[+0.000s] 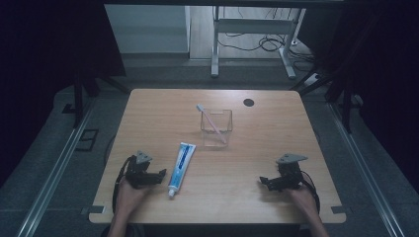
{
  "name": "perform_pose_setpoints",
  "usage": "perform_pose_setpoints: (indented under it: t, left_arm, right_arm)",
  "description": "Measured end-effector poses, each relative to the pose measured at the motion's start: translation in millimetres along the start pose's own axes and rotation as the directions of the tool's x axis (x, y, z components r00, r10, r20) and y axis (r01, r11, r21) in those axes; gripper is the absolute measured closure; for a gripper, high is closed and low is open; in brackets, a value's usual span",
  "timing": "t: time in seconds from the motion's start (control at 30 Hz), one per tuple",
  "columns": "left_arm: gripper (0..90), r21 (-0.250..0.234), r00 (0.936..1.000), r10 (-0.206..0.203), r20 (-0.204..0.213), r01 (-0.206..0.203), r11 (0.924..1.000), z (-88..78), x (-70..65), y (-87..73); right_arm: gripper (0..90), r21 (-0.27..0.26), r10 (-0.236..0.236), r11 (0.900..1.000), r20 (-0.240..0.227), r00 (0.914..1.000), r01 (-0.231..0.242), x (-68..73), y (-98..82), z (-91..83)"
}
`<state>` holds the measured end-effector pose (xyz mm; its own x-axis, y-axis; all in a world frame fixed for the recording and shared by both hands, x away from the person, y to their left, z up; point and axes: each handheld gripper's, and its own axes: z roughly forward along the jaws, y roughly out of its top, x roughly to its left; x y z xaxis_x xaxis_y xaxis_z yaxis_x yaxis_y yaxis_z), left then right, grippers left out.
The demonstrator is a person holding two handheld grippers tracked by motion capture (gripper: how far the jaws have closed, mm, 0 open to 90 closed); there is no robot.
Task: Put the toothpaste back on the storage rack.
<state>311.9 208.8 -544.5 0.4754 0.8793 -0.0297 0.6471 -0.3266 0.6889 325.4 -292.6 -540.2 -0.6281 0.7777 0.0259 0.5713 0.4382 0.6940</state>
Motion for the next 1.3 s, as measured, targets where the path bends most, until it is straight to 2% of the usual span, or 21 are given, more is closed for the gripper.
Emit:
perform_pose_setpoints:
  t: [0.07, 0.27, 0.57, 0.77, 1.07, 1.3]
  left_arm:
    - [17.5, 0.006, 1.0, 0.003, 0.004, -0.004, 1.0, -0.8, -0.5, 0.9]
    - [21.7, -0.021, 0.9999, 0.001, 0.017, 0.0, 0.9998, -5.7, -3.2, 4.3]
    - [34.1, -0.036, 0.9967, -0.004, 0.081, 0.007, 0.9993, -14.6, -7.5, 10.1]
    - [40.7, -0.056, 0.9942, 0.014, 0.106, -0.008, 0.9984, -21.7, -13.5, 16.4]
    - [53.8, -0.052, 0.986, 0.054, 0.158, -0.046, 0.9976, -28.8, -31.2, 27.9]
    - [67.0, -0.052, 0.9754, 0.085, 0.203, -0.076, 0.9957, -30.7, -46.3, 33.6]
  right_arm:
    - [0.0, 0.0, -0.003, 1.0, 0.005, 1.0, 0.003, -0.3, -1.4, 0.8]
    - [0.0, -0.01, -0.01, 1.0, 0.018, 0.9998, 0.01, -0.2, -3.4, 0.9]
    - [0.0, -0.009, -0.014, 1.0, 0.022, 0.9997, 0.014, 0.4, -3.8, 1.0]
    - [0.0, -0.008, -0.013, 1.0, 0.023, 0.9997, 0.013, 0.5, -3.9, 0.9]
    - [0.0, -0.008, -0.013, 1.0, 0.023, 0.9996, 0.014, 0.5, -3.9, 0.9]
    - [0.0, -0.008, -0.013, 1.0, 0.023, 0.9996, 0.014, 0.5, -3.9, 0.9]
